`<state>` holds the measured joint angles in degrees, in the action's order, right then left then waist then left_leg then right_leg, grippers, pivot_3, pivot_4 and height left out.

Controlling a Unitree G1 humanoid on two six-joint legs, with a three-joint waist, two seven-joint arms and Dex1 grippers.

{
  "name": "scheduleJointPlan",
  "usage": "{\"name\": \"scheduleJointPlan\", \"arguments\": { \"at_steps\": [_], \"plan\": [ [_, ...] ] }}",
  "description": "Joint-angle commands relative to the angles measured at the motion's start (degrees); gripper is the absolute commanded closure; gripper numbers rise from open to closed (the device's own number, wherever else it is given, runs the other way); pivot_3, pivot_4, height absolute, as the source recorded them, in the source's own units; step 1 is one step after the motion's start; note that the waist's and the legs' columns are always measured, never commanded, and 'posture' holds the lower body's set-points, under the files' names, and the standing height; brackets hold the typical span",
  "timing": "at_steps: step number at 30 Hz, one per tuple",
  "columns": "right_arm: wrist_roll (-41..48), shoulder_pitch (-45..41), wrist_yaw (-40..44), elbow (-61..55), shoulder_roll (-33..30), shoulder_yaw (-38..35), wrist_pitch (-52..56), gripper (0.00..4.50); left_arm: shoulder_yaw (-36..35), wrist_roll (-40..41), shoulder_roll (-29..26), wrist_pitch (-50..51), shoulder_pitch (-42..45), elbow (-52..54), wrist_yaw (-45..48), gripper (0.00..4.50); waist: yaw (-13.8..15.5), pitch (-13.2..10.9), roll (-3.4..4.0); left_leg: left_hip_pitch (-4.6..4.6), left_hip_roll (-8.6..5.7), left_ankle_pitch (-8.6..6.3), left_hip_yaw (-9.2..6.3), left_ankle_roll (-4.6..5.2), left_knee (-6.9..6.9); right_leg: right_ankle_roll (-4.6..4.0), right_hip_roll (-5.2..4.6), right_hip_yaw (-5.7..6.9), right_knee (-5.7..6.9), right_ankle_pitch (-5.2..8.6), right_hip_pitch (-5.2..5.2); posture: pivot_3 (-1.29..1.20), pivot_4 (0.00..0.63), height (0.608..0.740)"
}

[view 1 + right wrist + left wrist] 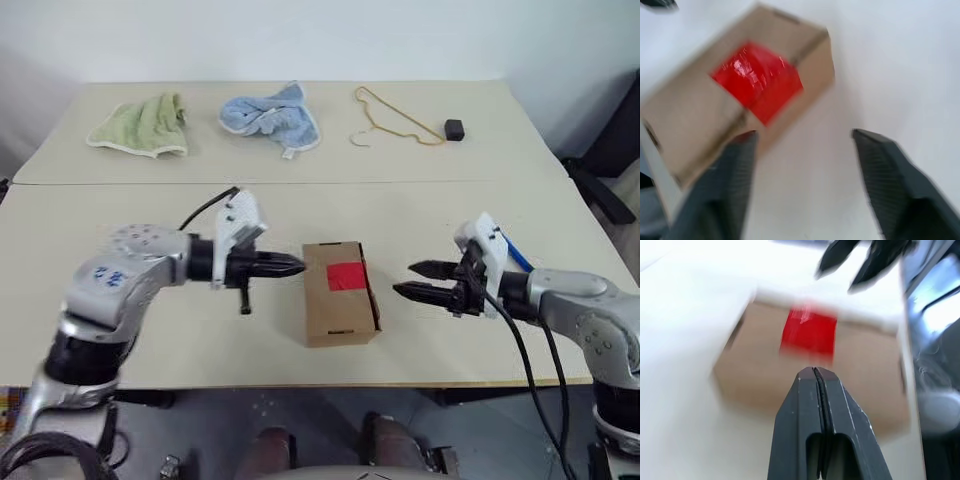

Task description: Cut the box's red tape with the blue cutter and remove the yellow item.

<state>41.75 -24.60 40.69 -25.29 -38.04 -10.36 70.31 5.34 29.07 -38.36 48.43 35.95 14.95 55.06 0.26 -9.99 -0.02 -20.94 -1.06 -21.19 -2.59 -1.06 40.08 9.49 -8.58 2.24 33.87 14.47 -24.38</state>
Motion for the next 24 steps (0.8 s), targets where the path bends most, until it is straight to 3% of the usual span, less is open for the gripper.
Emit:
{"name": "scheduleJointPlan", "arguments": {
  "at_steps": [1,9,17,24],
  "plan": [
    [3.75,-3.89,-6.13,0.04,5.04,-2.47,5.84,0.09,2.85,-2.38,3.92,-0.05,1.26,-1.62,-4.57,4.5,-0.35,0.0,0.0,0.01,0.0,0.0,0.0,0.0,-0.02,0.0,0.0,0.0,0.0,0.0,-0.01,0.0,0.15,0.74],
    [1.26,-6.2,-13.49,1.95,10.44,0.68,6.1,0.04,6.82,-5.64,7.05,-0.57,0.06,-2.19,-7.99,4.5,-0.38,0.0,0.0,-0.09,-0.02,0.01,0.0,-0.02,-0.01,0.0,0.0,-0.01,0.01,0.0,-0.13,0.0,0.15,0.74],
    [-2.31,-6.12,-14.54,6.1,9.81,4.52,3.37,0.04,8.54,-7.39,6.03,-2.23,-1.68,-2.07,-7.47,4.5,-0.36,0.0,0.01,-0.05,-0.02,0.01,0.0,-0.03,-0.01,0.0,0.0,-0.01,0.02,0.0,-0.11,0.0,0.15,0.74],
    [-2.08,-5.71,-14.73,7.69,8.81,3.64,4.29,0.04,8.53,-7.86,5.6,-2.98,-3.17,-1.61,-7.32,4.5,-0.32,0.02,0.0,0.0,-0.02,0.02,0.01,-0.02,0.0,0.0,-0.01,-0.02,0.05,0.0,-0.06,0.0,0.15,0.74]
  ]
}}
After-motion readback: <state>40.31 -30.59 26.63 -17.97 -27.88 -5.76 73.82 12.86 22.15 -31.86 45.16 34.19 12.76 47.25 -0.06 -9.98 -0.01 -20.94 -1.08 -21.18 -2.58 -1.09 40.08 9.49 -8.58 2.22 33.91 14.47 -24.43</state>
